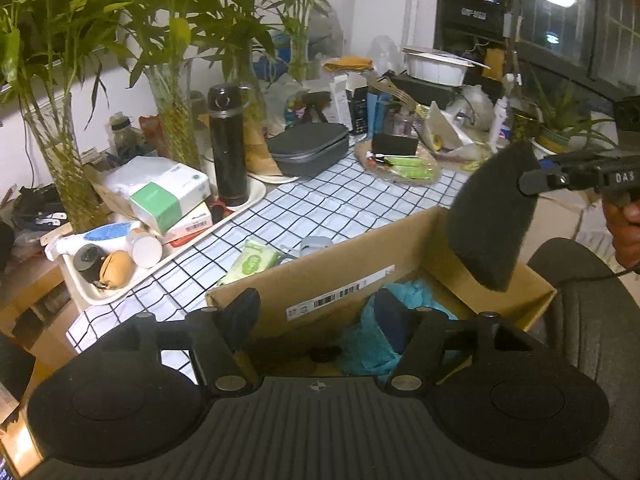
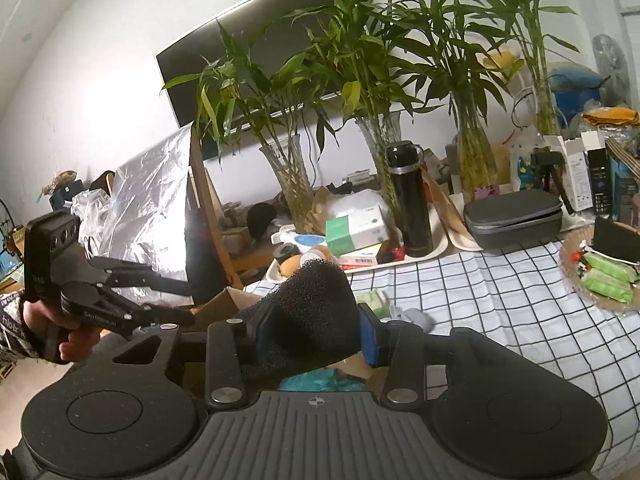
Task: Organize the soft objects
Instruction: 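Lower the black foam sponge into the box and open the right tool, then move the right tool toward the green wet-wipe pack and earbud case, then grasp the grey earbud case with the right tool while the left tool grasps the green wet-wipe pack, then lift and carry the earbud case and wipe pack toward the box with both tools, then open the right tool over the box while the left tool releases the wipe pack inside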
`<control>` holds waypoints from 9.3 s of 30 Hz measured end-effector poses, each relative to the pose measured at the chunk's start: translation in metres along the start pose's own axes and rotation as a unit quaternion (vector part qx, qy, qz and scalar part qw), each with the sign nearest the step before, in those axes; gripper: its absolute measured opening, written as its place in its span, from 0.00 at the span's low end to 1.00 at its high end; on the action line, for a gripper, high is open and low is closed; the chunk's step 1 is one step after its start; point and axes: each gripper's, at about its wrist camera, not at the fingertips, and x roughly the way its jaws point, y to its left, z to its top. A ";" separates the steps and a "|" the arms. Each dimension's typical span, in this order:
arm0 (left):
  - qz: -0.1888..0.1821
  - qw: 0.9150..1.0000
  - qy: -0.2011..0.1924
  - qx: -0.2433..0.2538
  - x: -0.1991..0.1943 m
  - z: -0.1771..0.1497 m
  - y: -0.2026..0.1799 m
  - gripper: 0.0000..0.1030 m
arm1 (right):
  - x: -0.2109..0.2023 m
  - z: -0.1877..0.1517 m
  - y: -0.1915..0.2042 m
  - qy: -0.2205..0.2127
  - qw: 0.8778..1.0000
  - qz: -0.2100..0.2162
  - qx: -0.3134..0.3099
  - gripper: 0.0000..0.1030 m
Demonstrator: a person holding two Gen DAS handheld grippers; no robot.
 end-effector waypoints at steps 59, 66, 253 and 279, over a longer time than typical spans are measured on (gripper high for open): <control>0.050 0.991 -0.053 -0.112 -0.006 0.012 0.060 0.61 | 0.087 0.025 0.034 0.070 0.993 -0.062 -0.068 1.00; 0.039 0.992 -0.043 -0.115 0.001 0.006 0.069 0.61 | 0.085 0.018 0.017 0.061 0.994 -0.076 -0.040 1.00; -0.078 0.997 0.013 0.025 -0.020 -0.015 -0.006 0.61 | 0.034 -0.009 0.049 0.066 0.993 -0.026 -0.092 0.52; 0.004 0.998 0.001 -0.064 -0.042 -0.025 0.010 0.72 | 0.044 -0.027 0.067 0.122 0.988 0.011 -0.091 0.86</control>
